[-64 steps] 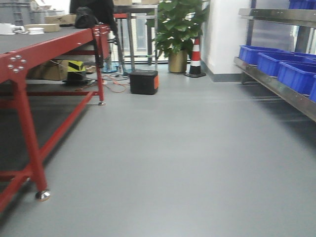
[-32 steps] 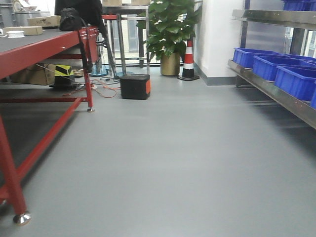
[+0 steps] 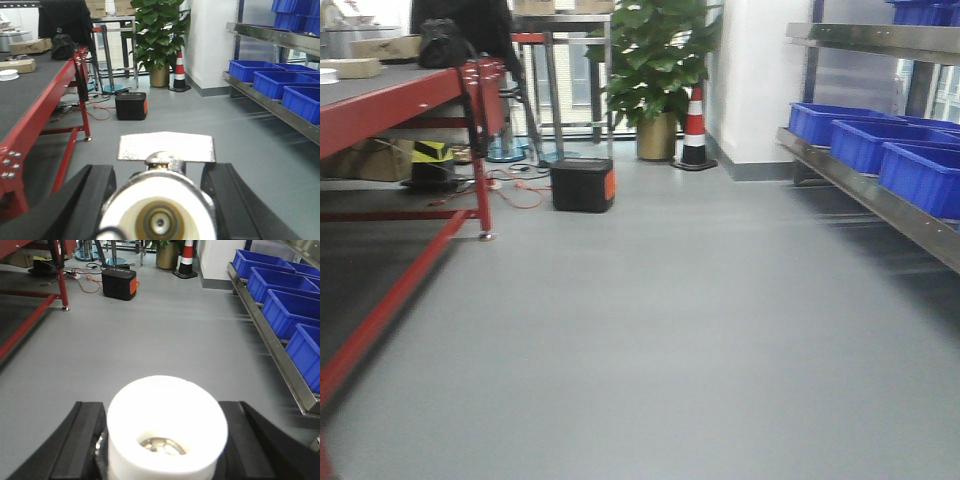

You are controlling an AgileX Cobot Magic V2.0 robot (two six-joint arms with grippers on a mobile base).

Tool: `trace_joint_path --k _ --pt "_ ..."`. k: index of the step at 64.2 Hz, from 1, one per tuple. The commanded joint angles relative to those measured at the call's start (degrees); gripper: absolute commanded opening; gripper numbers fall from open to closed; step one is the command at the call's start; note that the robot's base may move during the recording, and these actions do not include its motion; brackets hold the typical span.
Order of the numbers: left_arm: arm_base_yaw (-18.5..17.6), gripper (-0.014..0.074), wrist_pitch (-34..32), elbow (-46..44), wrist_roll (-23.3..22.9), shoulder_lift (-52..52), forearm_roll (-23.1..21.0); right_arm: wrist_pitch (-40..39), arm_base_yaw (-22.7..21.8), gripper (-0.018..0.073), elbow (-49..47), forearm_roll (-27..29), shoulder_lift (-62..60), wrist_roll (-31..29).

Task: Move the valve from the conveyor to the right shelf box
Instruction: 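Drive up to the steel shelf with blue bins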

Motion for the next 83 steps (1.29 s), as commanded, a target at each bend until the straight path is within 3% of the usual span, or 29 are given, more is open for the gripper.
trace_joint_path --k 1,83 --pt "-0.41 -0.0111 -2.62 -0.36 -0.39 -0.19 -0.52 -4.24 0.00 -0.0155 -0.38 -0.33 -0.30 -0.23" --pt "-0.41 -0.0111 -2.62 -0.36 -0.39 -0.19 -0.52 -4.24 0.00 -0.0155 -0.38 -0.33 -0.30 -0.23"
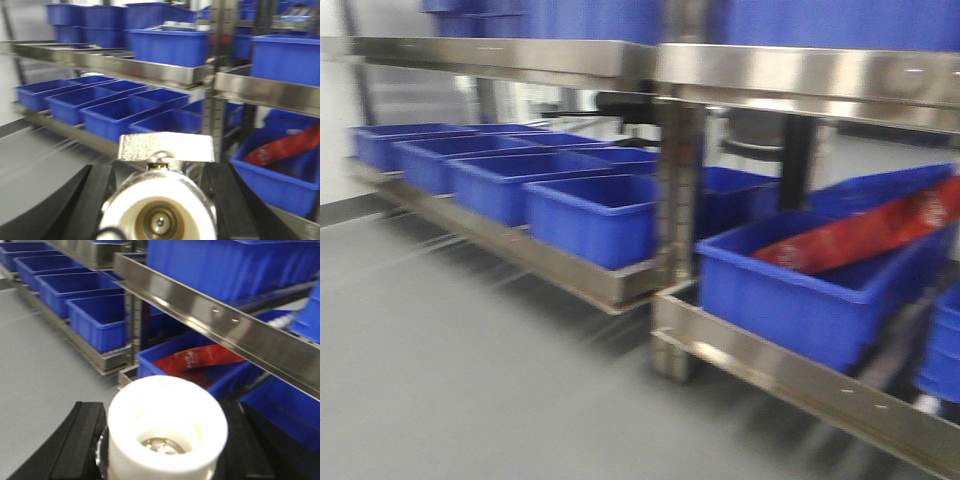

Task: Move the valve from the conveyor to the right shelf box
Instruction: 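Drive up to the steel shelf with blue bins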

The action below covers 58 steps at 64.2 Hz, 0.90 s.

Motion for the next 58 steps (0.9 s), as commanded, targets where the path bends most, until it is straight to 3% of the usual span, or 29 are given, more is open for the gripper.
trace_joint_path --k 1,58 --pt "-0.41 -0.0111 -2.62 -0.36 -0.39 -0.19 -0.52 -4.24 0.00 -0.0155 -0.38 -0.33 -0.30 -0.23" --pt "-0.41 -0.0111 -2.62 -0.36 -0.39 -0.19 -0.52 -4.24 0.00 -0.0155 -0.38 -0.33 -0.30 -0.23"
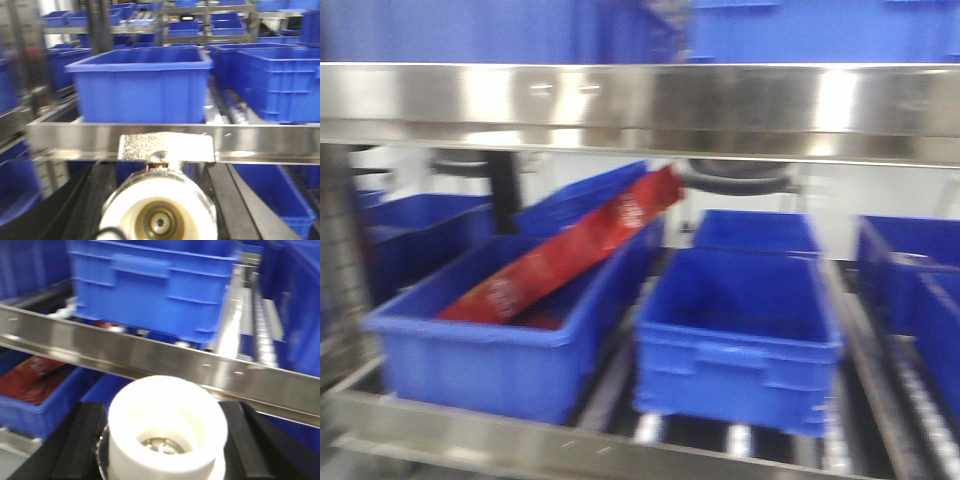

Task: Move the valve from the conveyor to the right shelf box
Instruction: 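Drive up to the steel shelf with blue bins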

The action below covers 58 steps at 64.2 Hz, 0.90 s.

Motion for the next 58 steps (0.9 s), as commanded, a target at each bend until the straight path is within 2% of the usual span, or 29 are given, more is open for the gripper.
trace_joint_path --k 1,58 --pt "-0.41 -0.0111 -2.62 -0.36 -0.39 -0.19 -0.52 -4.24 0.00 -0.0155 -0.38 -0.33 -0.30 -0.23" --pt "-0.41 -0.0111 -2.62 -0.36 -0.39 -0.19 -0.52 -4.24 0.00 -0.0155 -0.38 -0.33 -0.30 -0.23"
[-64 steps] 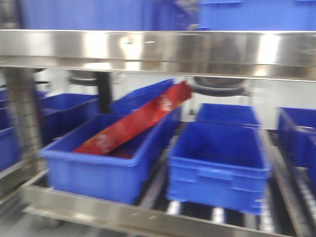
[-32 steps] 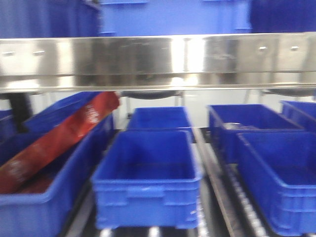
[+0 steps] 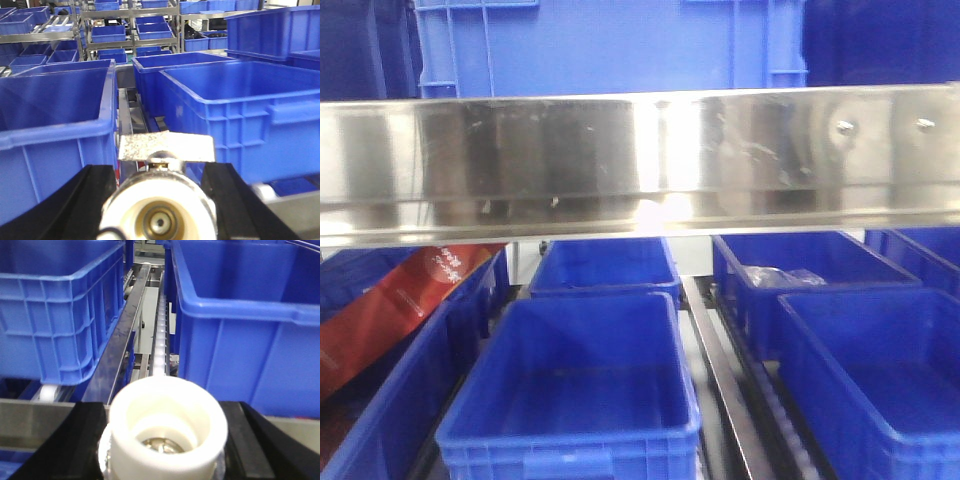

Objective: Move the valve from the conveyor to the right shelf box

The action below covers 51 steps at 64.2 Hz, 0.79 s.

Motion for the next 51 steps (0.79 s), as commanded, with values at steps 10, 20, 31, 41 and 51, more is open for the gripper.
trace_joint_path --k 10,20,31,41,51 --pt "-0.41 -0.0111 -2.62 -0.36 -0.39 -0.19 -0.52 -4.24 0.00 -0.0155 -0.38 -0.23 -0.30 -0.23" --pt "-0.41 -0.0111 -2.62 -0.36 -0.39 -0.19 -0.52 -4.24 0.00 -0.0155 -0.38 -0.23 -0.30 -0.23" --pt "-0.41 -0.0111 -2.62 -0.36 -0.39 -0.19 -0.52 -4.24 0.00 -0.0155 -0.38 -0.23 -0.30 -0.23" --pt "-0.41 -0.0111 -2.62 -0.36 -0.39 -0.19 -0.52 -4.24 0.00 -0.0155 -0.38 -0.23 -0.30 -0.23" --pt "-0.41 -0.0111 -2.62 -0.36 -0.39 -0.19 -0.52 -4.24 0.00 -0.0155 -0.38 -0.23 -0.30 -0.23"
